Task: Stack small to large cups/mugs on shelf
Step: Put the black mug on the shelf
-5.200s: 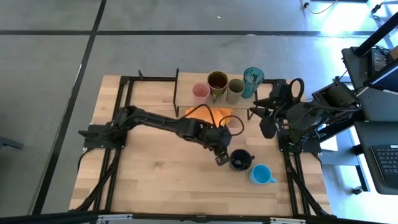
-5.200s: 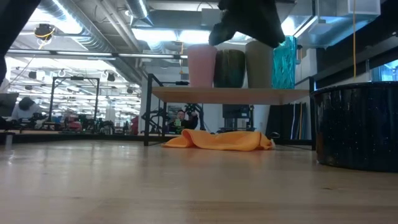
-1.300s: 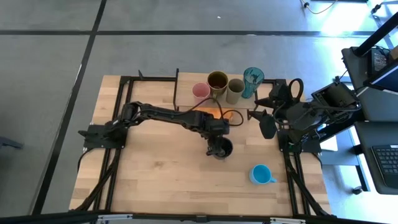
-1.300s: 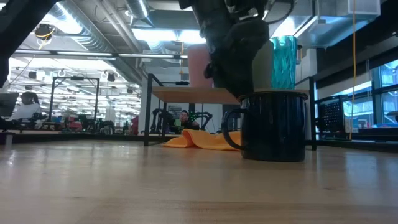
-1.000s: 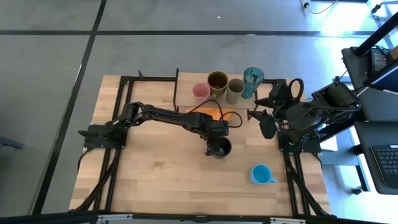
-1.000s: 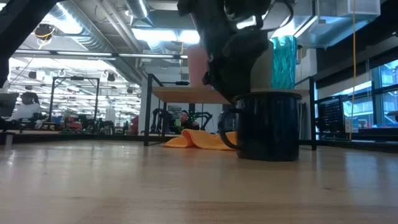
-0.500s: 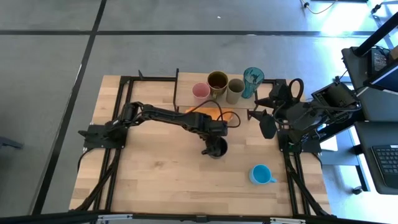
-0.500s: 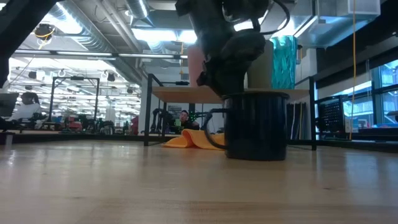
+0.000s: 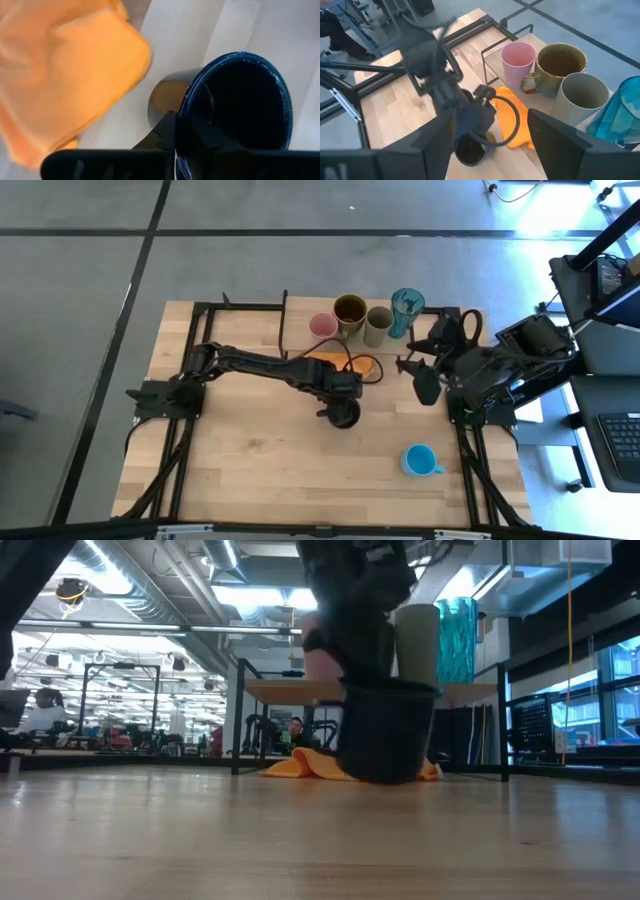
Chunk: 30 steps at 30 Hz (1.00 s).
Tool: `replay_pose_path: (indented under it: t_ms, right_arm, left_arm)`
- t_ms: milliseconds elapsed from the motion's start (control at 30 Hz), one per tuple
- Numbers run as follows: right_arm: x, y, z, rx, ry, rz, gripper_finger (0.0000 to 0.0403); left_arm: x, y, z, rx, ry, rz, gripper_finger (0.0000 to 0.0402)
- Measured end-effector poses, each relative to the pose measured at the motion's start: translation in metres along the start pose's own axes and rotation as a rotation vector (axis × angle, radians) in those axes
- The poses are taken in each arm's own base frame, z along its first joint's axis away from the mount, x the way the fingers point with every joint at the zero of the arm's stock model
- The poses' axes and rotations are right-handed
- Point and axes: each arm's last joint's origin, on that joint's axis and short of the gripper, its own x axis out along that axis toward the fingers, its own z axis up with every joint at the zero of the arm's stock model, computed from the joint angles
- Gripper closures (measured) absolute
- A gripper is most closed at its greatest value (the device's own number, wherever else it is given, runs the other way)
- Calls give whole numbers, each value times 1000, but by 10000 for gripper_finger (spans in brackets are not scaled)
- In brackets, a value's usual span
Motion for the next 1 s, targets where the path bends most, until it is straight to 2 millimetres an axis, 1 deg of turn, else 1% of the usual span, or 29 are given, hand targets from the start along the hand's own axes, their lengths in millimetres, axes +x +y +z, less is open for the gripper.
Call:
replay_pose_path:
  t_ms: [267,467,600,867,1000]
  right_arm:
    - [15,15,-5,-67,47,-9,155]
    - [19,18,-6,-95,59,-8,155]
    - [19,18,-6,-116,59,-8,155]
    - [19,18,-6,-140,59,-7,155]
    - [19,18,-6,-145,59,-7,155]
  left_arm:
    - [-30,1,-3,-65,-20,2,386]
    - [-51,3,-11,-104,16,16,386]
    - [-67,-2,-18,-133,24,6,386]
    - [-117,-6,-39,-236,15,31,387]
    - [-141,2,-45,-292,-29,46,387]
